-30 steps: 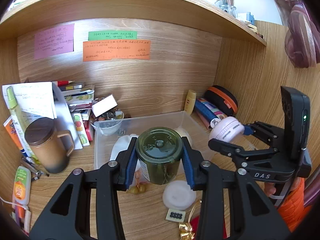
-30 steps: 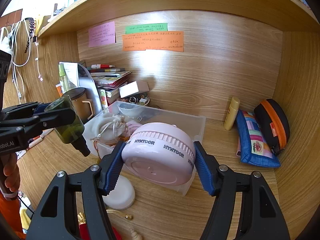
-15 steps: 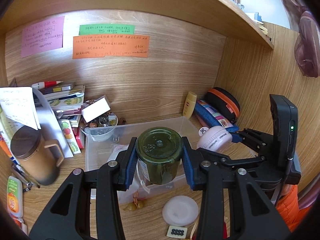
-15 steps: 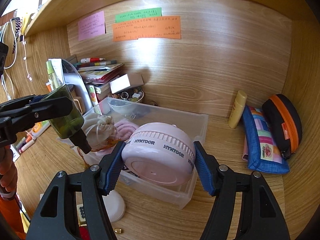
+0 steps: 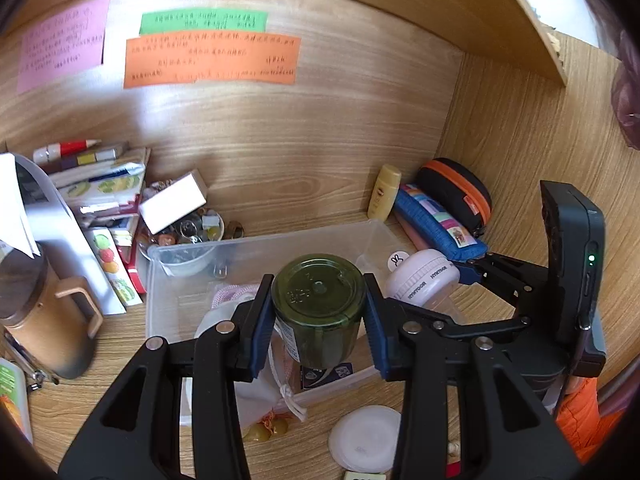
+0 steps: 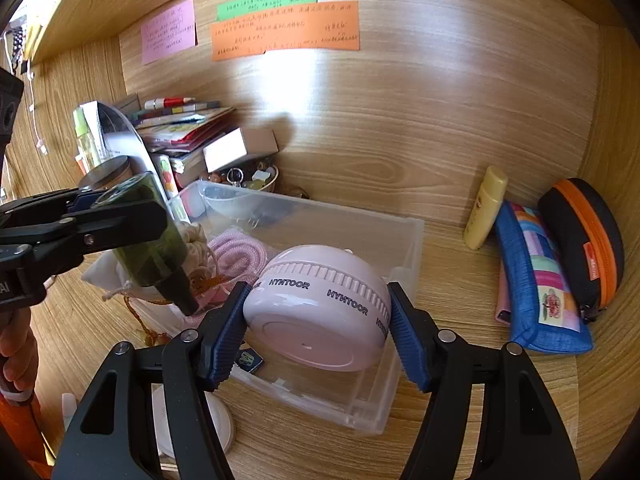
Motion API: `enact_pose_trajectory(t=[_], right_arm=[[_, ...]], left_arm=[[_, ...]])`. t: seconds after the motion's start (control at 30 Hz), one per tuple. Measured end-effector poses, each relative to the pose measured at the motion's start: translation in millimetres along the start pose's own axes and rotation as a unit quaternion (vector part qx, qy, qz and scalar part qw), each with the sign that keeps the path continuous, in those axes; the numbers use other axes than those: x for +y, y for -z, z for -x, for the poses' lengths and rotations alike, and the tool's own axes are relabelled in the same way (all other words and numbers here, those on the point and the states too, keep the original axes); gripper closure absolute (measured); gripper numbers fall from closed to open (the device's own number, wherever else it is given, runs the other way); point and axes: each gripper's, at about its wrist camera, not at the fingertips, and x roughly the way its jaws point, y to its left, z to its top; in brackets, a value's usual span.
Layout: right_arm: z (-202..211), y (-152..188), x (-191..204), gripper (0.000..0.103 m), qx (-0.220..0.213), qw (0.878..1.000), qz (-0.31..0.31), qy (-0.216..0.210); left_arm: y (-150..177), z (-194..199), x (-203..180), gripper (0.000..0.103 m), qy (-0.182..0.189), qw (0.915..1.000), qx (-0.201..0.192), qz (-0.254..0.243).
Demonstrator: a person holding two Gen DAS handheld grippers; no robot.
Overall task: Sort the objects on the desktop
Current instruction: 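Carry the green bottle and pink case over the clear bin with both tools, then release the pink case into the bin with the right tool while the left tool lowers the bottle in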
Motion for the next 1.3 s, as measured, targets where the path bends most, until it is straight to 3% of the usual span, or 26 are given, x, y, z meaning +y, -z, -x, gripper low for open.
enact_pose_trajectory(t=[0.43,0.73,0.97,1.3], right_arm=[[-19.5,3.7,-3.8,0.040,0.029,1.000,0.000,-0.003],[-21.4,5.1,-0.9,0.039,0.026,1.000,0.008,0.001],[-21.4,5.2,0.5,0.031,0.026,1.000,0.011,-0.002],[-17.3,5.0,0.7,0.029,0.029,1.000,0.001,-0.010]], left_arm=[[8.2,-28.9,3.2,0.062,0.013,0.9993,0.036,-0.002],[12.0,-33.6,3.4,0.062,0.010,0.9989,0.044,-0.005],[10.7,-31.9,3.7,0.049,0.018,0.9988,0.045,0.003],[6.3,-13.1,1.3,0.029,0.002,0.9998,0.017,0.002]])
